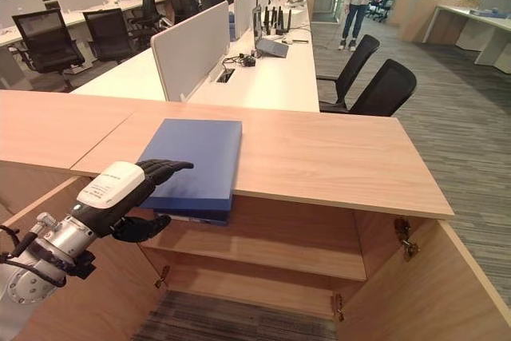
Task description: Put the empty folder in the office cabinet
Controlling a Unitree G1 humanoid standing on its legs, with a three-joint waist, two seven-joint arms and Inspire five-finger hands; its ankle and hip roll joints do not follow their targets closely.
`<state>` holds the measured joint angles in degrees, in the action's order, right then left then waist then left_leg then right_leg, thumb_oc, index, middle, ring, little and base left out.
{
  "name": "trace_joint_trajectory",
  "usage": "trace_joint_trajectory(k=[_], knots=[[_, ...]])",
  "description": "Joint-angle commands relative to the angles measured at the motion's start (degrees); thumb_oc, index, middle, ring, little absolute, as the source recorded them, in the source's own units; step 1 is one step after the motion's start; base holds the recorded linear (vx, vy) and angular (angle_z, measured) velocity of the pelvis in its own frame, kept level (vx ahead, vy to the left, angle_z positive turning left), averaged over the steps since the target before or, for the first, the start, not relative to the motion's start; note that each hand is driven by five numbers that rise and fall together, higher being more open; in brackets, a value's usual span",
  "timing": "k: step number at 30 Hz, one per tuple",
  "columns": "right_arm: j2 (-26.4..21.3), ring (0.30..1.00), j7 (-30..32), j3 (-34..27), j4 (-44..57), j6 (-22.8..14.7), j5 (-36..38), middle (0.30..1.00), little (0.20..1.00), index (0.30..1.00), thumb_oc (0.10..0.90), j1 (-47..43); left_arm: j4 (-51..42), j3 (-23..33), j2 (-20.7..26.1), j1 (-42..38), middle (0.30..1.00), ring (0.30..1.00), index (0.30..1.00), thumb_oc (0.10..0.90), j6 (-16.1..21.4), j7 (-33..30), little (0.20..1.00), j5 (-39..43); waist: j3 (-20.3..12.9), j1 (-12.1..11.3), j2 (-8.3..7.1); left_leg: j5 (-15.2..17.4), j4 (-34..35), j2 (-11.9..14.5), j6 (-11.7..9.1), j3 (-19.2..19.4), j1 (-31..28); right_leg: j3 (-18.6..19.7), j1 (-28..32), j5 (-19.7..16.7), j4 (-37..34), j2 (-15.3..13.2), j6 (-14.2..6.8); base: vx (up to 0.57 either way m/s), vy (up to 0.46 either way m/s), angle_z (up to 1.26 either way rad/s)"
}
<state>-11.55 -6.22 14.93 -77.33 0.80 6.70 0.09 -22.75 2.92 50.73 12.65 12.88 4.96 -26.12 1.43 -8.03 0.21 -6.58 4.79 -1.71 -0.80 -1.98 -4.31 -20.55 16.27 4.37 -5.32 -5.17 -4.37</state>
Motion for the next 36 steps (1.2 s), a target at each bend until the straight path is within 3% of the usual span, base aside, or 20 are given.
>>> trace_joint_trajectory(k=[1, 13, 36], knots=[[2.7, 0.9, -0.8, 3.3, -1.8, 0.3, -3.0, 0.9, 0.9, 0.9, 0.8, -2.2, -2.8, 4.4, -0.7, -4.3, 0.9, 0.9, 0.9, 0.8, 1.0, -6.6, 0.9, -1.8, 1.5, 0.8, -1.09, 11.0, 0.2, 0.5, -0.4, -0.2, -3.5, -0.9, -2.9, -0.4, 0.3, 0.5, -0.5, -0.01, -0.001, -0.09], [2.7, 0.9, 0.3, 2.6, -1.4, -0.1, -1.6, 0.9, 0.9, 0.9, 0.8, -2.1, 1.7, 2.6, -1.0, -5.1, 0.9, 0.9, 0.9, 0.8, 0.4, -11.5, 0.9, -10.2, 1.1, 1.6, -1.17, 11.3, 0.2, 0.5, -0.4, 0.2, -3.7, -0.3, -3.0, -0.4, 0.3, 0.6, -0.6, 0.0, 0.001, -0.03], [2.5, 0.9, 1.0, 3.2, -1.6, -0.1, -3.1, 0.9, 0.9, 0.9, 0.8, -2.0, 10.0, -1.5, -2.5, -6.7, 0.9, 0.9, 0.9, 0.8, -1.8, -13.7, 0.9, -14.6, 0.8, 2.6, -1.1, 11.6, 0.2, 0.4, -0.4, 0.9, -3.9, 0.4, -3.2, -0.6, 0.3, 0.5, -0.7, 0.0, 0.002, -0.02]])
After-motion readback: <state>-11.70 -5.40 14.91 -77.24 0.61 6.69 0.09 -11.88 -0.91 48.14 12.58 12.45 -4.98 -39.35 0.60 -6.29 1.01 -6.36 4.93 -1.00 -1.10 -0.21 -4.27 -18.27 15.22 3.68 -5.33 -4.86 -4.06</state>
